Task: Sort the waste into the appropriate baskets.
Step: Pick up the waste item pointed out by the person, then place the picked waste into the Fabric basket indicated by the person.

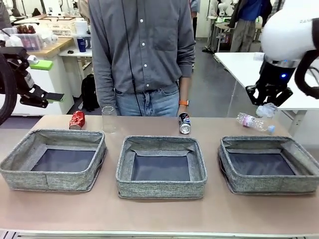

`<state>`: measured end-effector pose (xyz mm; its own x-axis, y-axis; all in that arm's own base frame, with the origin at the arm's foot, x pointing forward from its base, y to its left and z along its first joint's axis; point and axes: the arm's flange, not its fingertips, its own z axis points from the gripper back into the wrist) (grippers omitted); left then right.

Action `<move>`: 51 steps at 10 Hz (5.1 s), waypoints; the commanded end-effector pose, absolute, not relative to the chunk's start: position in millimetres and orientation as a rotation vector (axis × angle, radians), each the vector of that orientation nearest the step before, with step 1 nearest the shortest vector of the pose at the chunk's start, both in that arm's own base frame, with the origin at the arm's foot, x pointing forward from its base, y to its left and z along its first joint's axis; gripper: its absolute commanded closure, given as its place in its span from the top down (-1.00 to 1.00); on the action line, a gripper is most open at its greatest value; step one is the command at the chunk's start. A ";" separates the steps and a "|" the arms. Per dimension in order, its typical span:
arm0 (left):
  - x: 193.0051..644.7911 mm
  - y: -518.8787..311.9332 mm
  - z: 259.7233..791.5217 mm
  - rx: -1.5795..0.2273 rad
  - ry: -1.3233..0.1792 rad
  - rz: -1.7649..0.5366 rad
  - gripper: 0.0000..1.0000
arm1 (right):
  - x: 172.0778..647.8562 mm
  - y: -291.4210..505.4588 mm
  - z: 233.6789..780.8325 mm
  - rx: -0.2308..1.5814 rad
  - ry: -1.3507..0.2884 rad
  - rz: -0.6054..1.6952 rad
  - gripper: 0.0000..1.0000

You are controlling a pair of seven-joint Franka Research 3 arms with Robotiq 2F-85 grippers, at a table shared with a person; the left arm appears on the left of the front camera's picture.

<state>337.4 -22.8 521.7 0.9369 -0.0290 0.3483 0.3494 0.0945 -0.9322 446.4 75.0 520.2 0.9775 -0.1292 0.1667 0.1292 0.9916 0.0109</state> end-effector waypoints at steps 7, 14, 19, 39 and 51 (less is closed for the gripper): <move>337.5 -25.0 522.5 -1.469 -0.285 -0.300 1.00 | 445.6 210.5 644.2 -0.101 -0.019 -0.217 -0.84; 337.5 -25.0 522.5 -1.469 -0.285 -0.300 1.00 | 416.0 357.3 749.0 0.018 -0.082 -0.087 -0.84; 337.5 -25.0 522.5 -1.469 -0.285 -0.300 1.00 | 397.8 362.7 758.4 0.018 -0.134 -0.032 -0.84; 337.5 -25.0 522.5 -1.469 -0.285 -0.300 1.00 | 395.7 360.2 753.7 0.032 -0.112 -0.029 -0.84; 335.1 -12.9 521.9 -1.398 -0.200 -0.363 1.00 | 407.4 384.0 739.4 0.024 -0.144 0.098 -0.84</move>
<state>335.9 -22.0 519.5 0.9378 -0.0721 0.3397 0.3463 0.1232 -0.9300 399.6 370.6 743.7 0.9937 0.0312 0.1080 -0.0342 0.9991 0.0259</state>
